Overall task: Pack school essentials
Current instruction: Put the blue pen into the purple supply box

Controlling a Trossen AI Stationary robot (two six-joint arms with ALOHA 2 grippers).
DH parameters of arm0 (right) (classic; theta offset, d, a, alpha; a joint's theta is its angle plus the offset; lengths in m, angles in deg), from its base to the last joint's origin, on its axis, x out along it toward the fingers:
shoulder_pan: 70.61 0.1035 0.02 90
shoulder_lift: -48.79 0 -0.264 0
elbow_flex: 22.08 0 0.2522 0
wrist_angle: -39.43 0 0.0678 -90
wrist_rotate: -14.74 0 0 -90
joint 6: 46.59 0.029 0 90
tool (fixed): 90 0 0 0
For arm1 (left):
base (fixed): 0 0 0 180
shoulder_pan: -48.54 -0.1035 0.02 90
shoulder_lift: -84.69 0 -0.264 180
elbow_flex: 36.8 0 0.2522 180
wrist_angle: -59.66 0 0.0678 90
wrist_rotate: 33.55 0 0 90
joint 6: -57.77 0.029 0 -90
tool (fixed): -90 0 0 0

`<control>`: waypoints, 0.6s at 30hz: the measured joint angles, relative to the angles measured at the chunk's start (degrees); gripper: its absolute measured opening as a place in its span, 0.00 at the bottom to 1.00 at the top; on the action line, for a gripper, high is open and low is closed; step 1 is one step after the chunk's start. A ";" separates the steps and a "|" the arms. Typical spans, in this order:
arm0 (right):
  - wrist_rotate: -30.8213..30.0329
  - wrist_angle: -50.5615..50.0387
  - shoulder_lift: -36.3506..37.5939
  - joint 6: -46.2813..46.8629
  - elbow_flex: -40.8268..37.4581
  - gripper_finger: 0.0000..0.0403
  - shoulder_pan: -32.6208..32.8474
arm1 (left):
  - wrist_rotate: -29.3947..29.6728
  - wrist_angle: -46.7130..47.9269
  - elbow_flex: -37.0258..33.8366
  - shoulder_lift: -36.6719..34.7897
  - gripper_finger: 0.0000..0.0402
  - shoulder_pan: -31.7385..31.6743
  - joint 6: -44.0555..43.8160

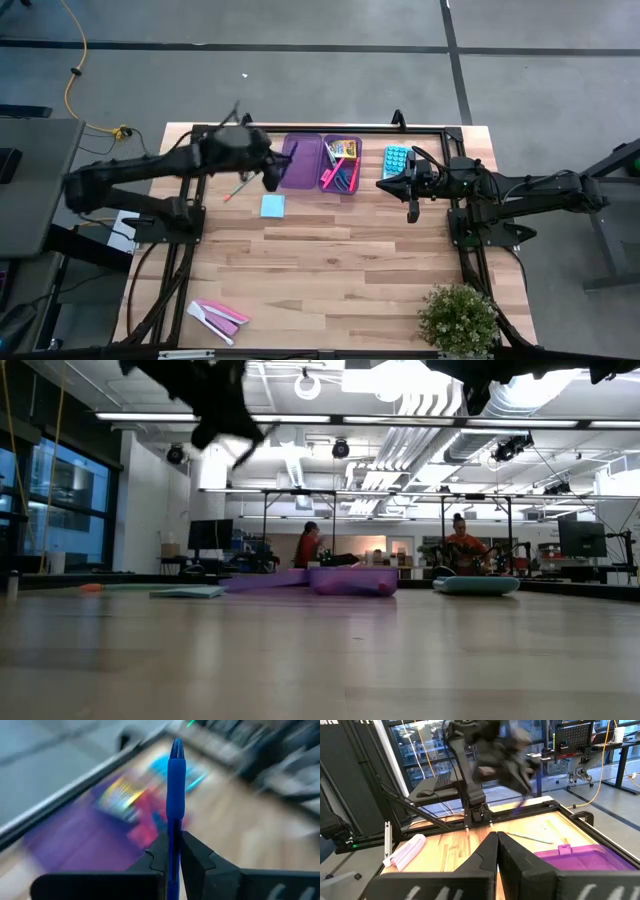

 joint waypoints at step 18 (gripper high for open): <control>0.89 0.11 0.00 -0.07 0.00 0.00 0.00 | 17.13 -45.31 -16.26 -4.23 0.04 28.42 0.80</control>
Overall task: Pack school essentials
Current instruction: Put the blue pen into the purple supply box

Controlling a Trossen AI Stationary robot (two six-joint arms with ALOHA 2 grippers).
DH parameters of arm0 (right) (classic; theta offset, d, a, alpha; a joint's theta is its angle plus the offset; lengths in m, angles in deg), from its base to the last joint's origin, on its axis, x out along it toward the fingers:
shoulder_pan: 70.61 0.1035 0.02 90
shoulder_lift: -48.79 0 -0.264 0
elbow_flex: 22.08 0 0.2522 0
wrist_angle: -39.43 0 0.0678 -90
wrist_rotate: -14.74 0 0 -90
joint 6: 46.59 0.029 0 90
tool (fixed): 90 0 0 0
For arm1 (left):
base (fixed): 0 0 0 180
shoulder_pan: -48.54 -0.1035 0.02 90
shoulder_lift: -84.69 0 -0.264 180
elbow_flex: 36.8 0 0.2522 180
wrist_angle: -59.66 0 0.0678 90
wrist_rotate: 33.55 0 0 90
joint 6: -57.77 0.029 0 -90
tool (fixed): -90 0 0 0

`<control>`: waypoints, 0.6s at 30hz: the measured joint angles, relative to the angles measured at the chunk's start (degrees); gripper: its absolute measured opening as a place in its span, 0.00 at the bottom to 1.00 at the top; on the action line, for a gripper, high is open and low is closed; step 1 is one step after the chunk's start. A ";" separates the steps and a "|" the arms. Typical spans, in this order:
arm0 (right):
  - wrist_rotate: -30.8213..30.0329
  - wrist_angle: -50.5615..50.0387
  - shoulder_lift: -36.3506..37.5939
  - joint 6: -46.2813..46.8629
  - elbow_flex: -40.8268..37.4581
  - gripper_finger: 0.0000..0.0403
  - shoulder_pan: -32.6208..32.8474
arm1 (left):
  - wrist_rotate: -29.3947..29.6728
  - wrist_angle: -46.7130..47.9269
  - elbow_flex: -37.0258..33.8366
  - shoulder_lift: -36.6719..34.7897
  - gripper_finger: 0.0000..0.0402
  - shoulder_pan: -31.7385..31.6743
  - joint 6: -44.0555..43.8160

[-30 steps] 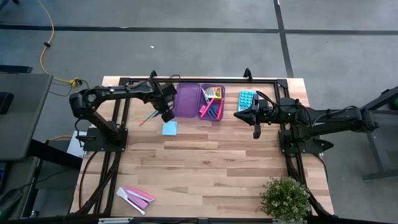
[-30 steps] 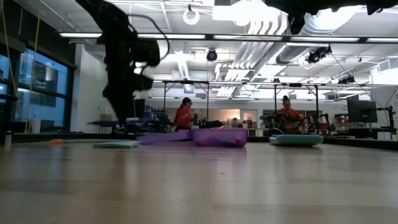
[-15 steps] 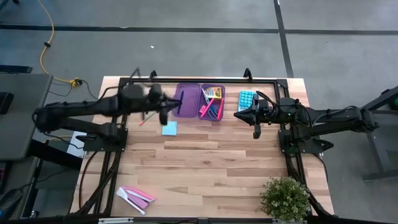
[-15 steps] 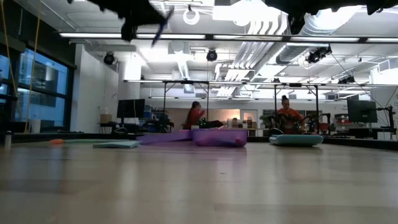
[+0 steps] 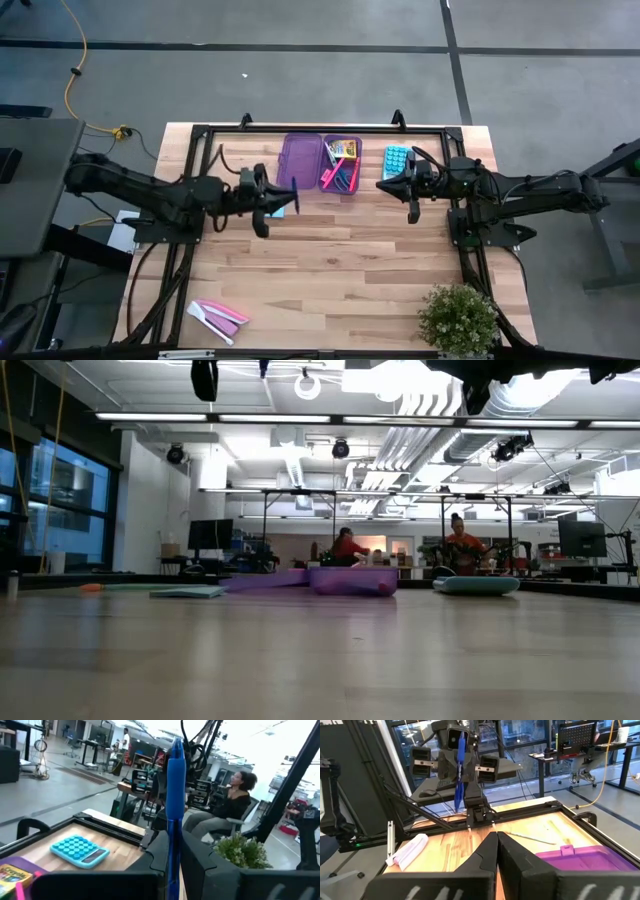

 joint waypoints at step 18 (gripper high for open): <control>0.60 -0.02 0.00 -0.02 0.02 0.00 0.02 | 0.09 -4.60 0.04 1.95 0.04 0.14 0.48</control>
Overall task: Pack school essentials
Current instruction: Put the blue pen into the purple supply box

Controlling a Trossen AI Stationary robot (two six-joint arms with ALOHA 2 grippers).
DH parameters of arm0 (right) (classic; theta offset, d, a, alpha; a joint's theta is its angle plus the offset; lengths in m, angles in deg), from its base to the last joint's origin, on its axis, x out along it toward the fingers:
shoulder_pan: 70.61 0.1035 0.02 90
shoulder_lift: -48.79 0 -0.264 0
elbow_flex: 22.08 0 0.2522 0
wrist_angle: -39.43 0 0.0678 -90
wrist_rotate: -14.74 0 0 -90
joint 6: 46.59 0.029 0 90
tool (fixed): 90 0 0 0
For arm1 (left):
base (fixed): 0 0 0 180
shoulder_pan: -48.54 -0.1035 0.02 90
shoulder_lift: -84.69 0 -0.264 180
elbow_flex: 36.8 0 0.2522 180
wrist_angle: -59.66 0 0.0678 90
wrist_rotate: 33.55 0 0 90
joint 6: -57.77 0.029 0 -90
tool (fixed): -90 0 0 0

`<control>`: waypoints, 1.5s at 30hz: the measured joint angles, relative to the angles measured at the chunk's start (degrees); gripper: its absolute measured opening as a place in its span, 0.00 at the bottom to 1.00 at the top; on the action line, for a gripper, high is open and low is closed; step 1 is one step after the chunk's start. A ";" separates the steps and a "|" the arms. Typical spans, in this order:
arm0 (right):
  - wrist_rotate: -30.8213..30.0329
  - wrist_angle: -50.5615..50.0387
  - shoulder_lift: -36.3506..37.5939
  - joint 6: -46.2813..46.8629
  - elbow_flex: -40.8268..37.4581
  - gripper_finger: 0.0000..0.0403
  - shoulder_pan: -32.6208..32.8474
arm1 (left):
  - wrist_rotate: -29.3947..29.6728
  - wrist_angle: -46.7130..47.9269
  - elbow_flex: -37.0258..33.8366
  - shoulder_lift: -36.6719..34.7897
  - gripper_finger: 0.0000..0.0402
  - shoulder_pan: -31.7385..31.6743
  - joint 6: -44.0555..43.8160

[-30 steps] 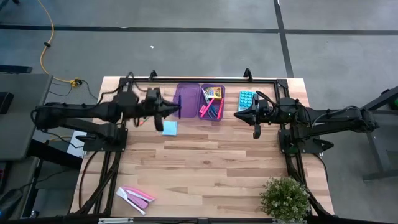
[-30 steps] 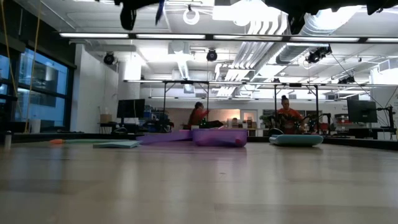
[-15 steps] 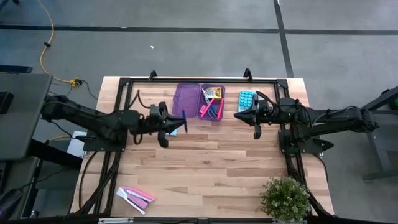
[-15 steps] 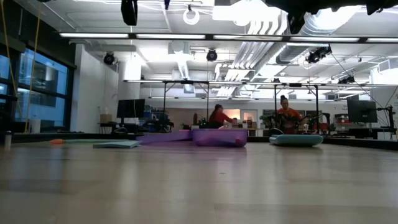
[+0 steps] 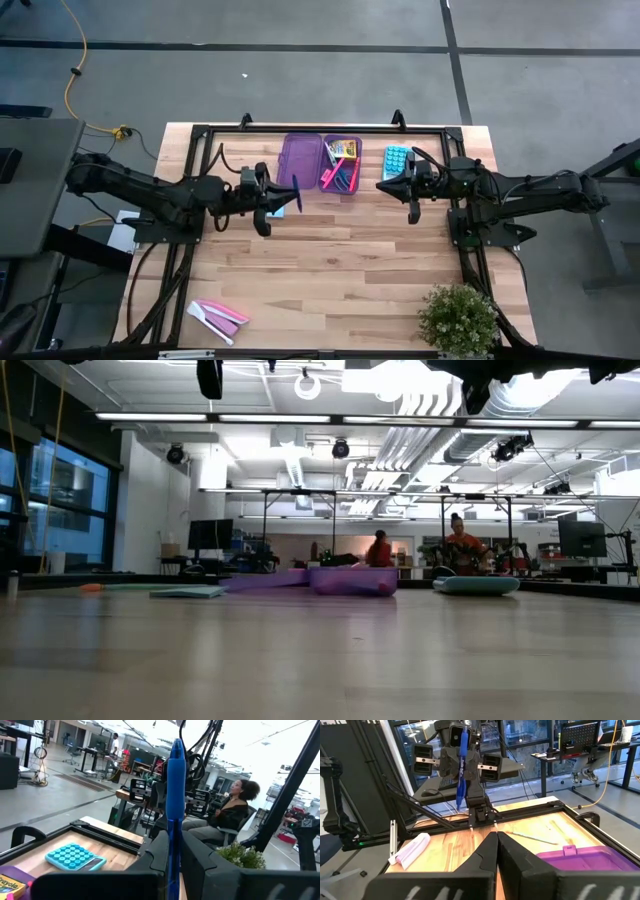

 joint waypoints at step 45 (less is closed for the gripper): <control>0.28 -0.31 0.00 0.04 0.00 0.00 -0.02 | -11.13 33.30 44.18 54.96 0.04 -25.55 -27.50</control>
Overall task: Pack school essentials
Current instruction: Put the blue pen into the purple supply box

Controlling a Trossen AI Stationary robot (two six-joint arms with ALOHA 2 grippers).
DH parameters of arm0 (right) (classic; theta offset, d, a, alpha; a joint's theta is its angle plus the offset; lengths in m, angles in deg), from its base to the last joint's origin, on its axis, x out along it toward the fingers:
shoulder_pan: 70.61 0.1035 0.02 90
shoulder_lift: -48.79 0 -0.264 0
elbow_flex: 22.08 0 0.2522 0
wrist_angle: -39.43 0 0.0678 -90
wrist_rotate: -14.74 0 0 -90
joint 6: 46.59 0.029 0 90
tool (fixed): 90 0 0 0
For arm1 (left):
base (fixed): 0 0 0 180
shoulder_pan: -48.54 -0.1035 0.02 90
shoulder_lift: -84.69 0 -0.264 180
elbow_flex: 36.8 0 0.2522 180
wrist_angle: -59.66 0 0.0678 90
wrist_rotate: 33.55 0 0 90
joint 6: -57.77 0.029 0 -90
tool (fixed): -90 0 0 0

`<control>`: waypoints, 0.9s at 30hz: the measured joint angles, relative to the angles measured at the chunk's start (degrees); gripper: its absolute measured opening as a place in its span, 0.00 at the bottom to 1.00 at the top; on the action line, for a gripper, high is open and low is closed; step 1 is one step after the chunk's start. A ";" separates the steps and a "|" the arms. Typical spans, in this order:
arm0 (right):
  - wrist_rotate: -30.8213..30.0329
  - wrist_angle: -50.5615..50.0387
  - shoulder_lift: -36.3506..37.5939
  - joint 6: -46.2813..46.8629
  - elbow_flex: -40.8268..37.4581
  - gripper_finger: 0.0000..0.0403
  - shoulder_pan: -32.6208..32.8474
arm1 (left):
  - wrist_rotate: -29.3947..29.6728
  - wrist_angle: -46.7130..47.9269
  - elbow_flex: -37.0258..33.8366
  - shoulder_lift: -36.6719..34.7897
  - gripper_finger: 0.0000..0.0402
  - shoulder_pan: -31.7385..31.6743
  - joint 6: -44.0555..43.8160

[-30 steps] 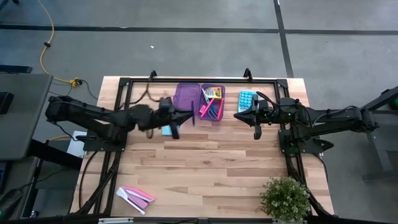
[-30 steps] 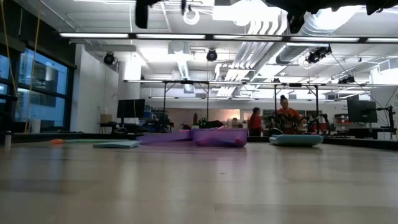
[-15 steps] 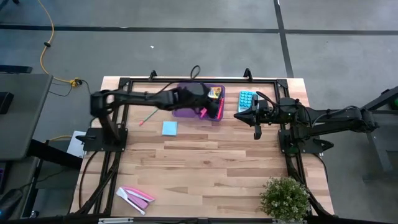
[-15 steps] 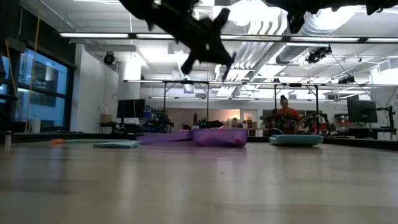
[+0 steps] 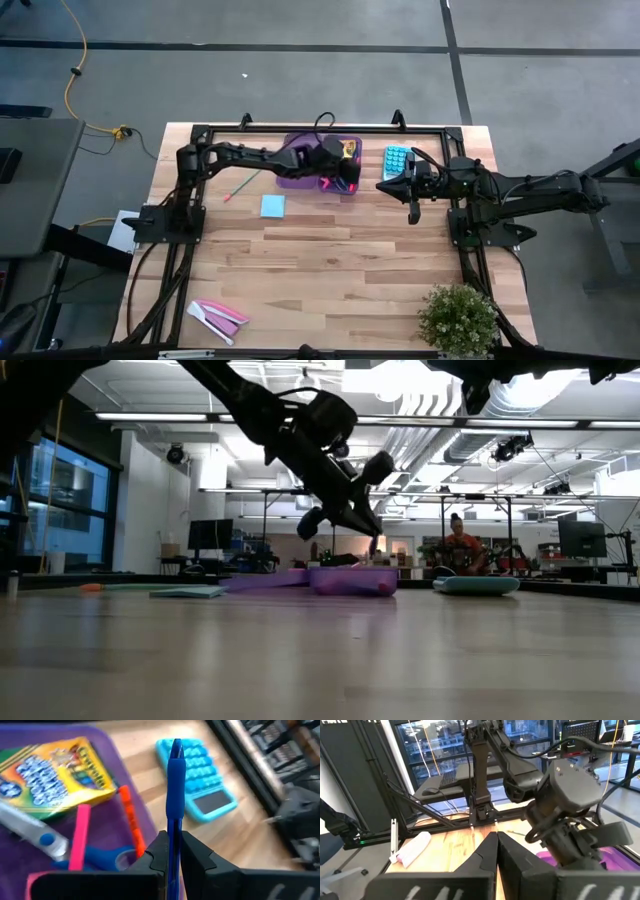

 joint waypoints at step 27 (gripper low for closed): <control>-0.02 -1.01 -0.01 -0.02 0.00 0.00 0.00 | 5.66 -0.26 -0.07 2.21 0.09 1.94 -1.51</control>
